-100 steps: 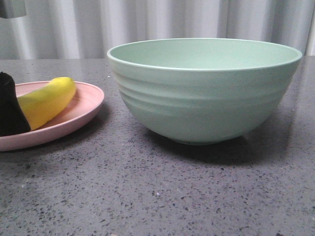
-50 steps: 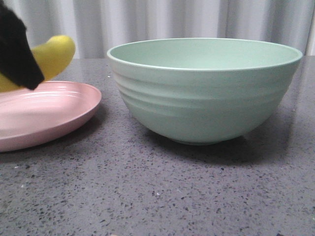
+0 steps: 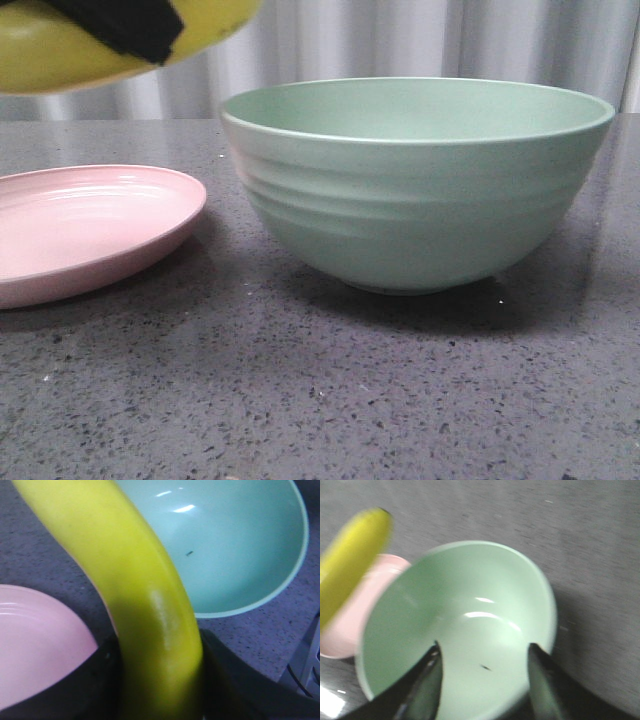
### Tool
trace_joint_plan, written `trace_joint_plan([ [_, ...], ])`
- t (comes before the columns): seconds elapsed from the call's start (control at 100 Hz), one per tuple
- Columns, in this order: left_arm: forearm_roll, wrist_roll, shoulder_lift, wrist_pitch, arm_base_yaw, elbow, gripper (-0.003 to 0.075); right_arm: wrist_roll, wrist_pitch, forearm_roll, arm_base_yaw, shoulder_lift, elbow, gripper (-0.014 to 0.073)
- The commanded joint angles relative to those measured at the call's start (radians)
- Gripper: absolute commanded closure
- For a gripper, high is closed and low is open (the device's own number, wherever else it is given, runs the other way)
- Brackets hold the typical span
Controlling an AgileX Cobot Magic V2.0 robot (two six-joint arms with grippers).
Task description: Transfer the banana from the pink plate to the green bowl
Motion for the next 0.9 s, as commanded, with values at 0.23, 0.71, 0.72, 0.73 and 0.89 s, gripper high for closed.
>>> trace_joint_plan([
  [0.23, -0.049, 0.005, -0.016, -0.117, -0.177, -0.034, 0.0636, -0.003, -0.212, 0.256, 0.078, 0.201, -0.1, 0.0182],
  [0.71, -0.049, 0.005, -0.015, -0.161, -0.234, -0.034, 0.0636, -0.003, -0.201, 0.382, 0.146, 0.31, -0.192, 0.0183],
  [0.72, -0.049, 0.005, -0.015, -0.161, -0.234, -0.034, 0.0636, -0.003, -0.201, 0.382, 0.146, 0.313, -0.192, 0.0183],
  [0.73, -0.049, 0.005, -0.015, -0.161, -0.234, -0.034, 0.0636, -0.003, -0.201, 0.384, 0.146, 0.313, -0.192, 0.0183],
  [0.89, -0.051, 0.005, -0.015, -0.161, -0.234, -0.034, 0.0636, -0.003, -0.199, 0.421, 0.146, 0.332, -0.192, 0.0193],
])
